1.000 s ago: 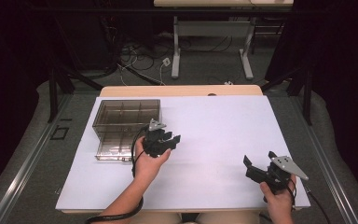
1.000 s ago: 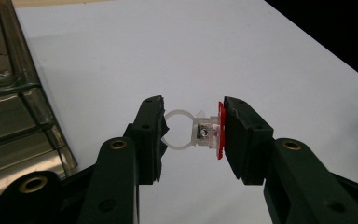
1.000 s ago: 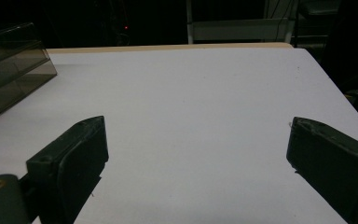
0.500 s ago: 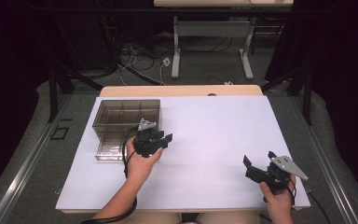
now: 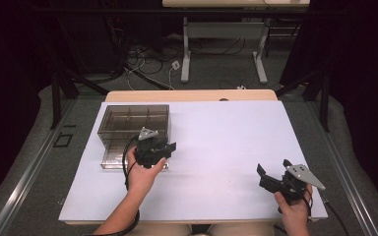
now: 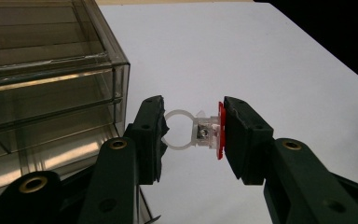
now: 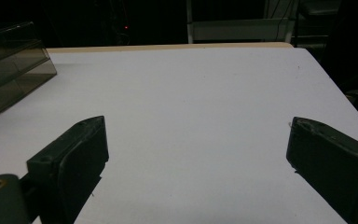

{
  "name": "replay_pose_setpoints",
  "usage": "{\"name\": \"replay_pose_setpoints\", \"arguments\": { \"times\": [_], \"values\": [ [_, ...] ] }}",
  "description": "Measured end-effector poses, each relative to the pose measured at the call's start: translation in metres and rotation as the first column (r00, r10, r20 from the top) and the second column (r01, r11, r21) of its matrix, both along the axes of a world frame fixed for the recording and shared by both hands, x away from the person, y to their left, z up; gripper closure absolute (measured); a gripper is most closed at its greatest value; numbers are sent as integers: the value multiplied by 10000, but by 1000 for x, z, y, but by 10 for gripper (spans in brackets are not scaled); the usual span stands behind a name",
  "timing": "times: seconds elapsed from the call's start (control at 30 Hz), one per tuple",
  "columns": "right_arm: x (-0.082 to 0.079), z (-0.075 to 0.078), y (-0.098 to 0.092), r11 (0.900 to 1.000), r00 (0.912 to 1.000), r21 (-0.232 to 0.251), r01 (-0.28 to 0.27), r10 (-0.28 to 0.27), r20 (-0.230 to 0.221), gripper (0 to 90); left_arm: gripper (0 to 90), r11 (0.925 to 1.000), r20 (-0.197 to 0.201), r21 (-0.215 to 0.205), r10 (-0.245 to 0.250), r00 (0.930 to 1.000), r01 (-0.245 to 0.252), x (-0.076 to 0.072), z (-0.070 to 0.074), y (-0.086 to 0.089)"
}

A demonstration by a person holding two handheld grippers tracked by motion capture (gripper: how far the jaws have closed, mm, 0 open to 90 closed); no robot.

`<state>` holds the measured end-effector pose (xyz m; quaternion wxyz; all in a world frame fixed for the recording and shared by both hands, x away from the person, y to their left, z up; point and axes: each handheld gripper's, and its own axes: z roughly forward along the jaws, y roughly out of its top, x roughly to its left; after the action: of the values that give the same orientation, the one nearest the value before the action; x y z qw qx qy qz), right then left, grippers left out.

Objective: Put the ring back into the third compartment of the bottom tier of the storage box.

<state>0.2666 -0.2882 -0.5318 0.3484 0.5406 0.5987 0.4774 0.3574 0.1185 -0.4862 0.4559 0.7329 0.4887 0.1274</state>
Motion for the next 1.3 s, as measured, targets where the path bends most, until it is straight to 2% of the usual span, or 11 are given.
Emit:
{"name": "replay_pose_setpoints", "arguments": {
  "times": [0.63,0.7,1.3],
  "values": [
    [2,-1,2,9999,9999,-6,-130,130,16,49,594,9999,97,15,172,9998,-172,-8,-1,21],
    [1,-2,2,9994,9996,-178,-288,288,-4,38,594,9998,92,-21,173,9998,-173,-9,-1,22],
    [1,-2,1,9993,9994,-114,-346,346,-6,40,593,9985,185,371,407,9990,-413,-16,-10,34]
  ]
}}
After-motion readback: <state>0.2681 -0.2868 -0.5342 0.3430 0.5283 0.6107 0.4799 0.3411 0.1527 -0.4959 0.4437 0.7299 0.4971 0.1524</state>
